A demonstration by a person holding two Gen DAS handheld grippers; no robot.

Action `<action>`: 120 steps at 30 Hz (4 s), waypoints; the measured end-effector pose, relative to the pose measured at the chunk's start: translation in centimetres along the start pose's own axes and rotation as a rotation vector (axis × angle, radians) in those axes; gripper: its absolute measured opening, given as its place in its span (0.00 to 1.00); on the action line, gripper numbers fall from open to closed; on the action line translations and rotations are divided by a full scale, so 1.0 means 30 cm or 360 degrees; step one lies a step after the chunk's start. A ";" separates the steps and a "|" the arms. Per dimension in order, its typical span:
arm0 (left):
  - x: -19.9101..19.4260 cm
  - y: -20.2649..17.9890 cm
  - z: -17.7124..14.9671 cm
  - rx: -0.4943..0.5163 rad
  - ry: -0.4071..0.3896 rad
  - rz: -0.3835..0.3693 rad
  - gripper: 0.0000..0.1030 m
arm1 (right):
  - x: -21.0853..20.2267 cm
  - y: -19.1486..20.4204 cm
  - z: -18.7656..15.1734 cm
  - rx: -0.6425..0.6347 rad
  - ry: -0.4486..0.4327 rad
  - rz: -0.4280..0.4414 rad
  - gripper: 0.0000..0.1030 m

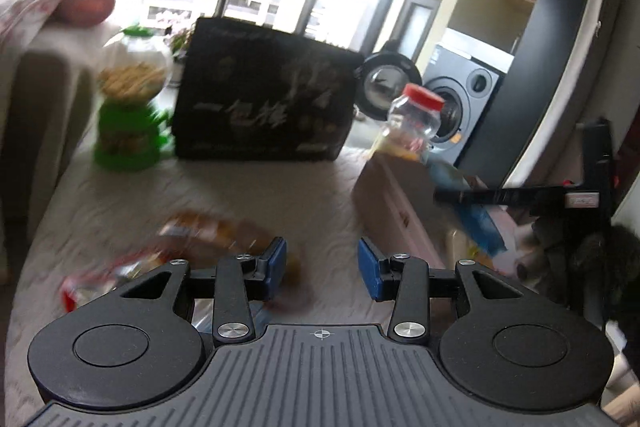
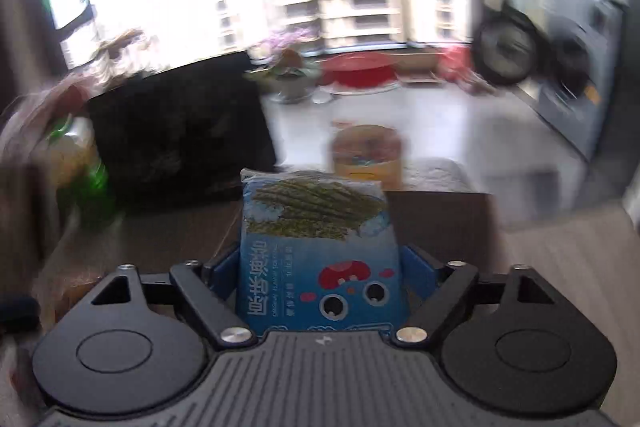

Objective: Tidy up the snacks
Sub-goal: 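Grasp the blue candy bag with the right tool while the left tool grasps a clear packet, then carry the blue candy bag and the clear packet toward the pink box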

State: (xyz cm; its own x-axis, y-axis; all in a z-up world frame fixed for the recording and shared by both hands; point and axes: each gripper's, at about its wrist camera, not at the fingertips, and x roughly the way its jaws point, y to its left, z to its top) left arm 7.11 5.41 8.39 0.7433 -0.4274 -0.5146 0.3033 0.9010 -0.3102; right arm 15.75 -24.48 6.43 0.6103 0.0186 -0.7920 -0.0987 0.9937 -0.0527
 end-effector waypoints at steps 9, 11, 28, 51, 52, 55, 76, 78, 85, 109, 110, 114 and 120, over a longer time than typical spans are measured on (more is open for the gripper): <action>-0.033 0.197 -0.050 -0.0249 -0.0092 0.0012 0.43 | -0.093 0.011 -0.002 0.0166 0.0048 -0.0014 0.82; -0.058 0.235 -0.055 -0.0318 -0.0130 0.0058 0.43 | -0.124 0.098 -0.017 0.0018 -0.0027 -0.0027 0.82; -0.203 0.323 -0.133 -0.0331 -0.0051 0.0216 0.43 | -0.022 0.732 -0.215 -0.0488 0.0029 0.0506 0.59; -0.051 0.066 -0.217 0.0337 -0.0013 0.0641 0.49 | -0.358 0.287 -0.613 -0.0041 -0.0211 -0.0145 0.60; -0.047 0.067 -0.215 0.0325 -0.0014 0.0652 0.49 | -0.349 0.301 -0.624 -0.0060 -0.0218 -0.0160 0.62; -0.034 0.053 -0.208 0.0296 -0.0001 0.0700 0.49 | -0.344 0.325 -0.630 -0.0104 -0.0238 -0.0194 0.67; 0.001 0.005 -0.192 0.0280 0.0188 0.0864 0.49 | -0.298 0.265 -0.608 0.0085 -0.0163 -0.0045 0.77; -0.007 -0.002 -0.197 0.0291 0.0162 0.0848 0.42 | -0.297 0.262 -0.608 0.0092 -0.0161 -0.0038 0.77; -0.071 -0.059 -0.202 0.0353 0.0049 0.0686 0.36 | -0.294 0.257 -0.607 0.0103 -0.0159 -0.0027 0.78; -0.023 -0.249 -0.358 0.0766 0.0268 0.0020 0.35 | -0.274 0.252 -0.581 0.0039 -0.0037 0.0083 0.91; -0.025 -0.249 -0.362 0.0774 0.0267 0.0009 0.36 | -0.277 0.247 -0.585 0.0044 -0.0047 0.0097 0.91; -0.042 -0.244 -0.361 0.0743 0.0289 -0.0075 0.38 | -0.282 0.252 -0.591 0.0047 -0.0066 0.0087 0.91; -0.048 -0.259 -0.355 0.0729 0.0367 -0.0213 0.38 | -0.289 0.252 -0.597 0.0051 -0.0079 0.0077 0.91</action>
State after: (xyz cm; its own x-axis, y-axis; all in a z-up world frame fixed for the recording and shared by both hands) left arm -2.68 -1.77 3.03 0.5456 -0.4996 -0.6728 0.6542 0.7557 -0.0306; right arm -4.36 -19.10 1.99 0.6437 0.0714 -0.7620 -0.1041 0.9946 0.0052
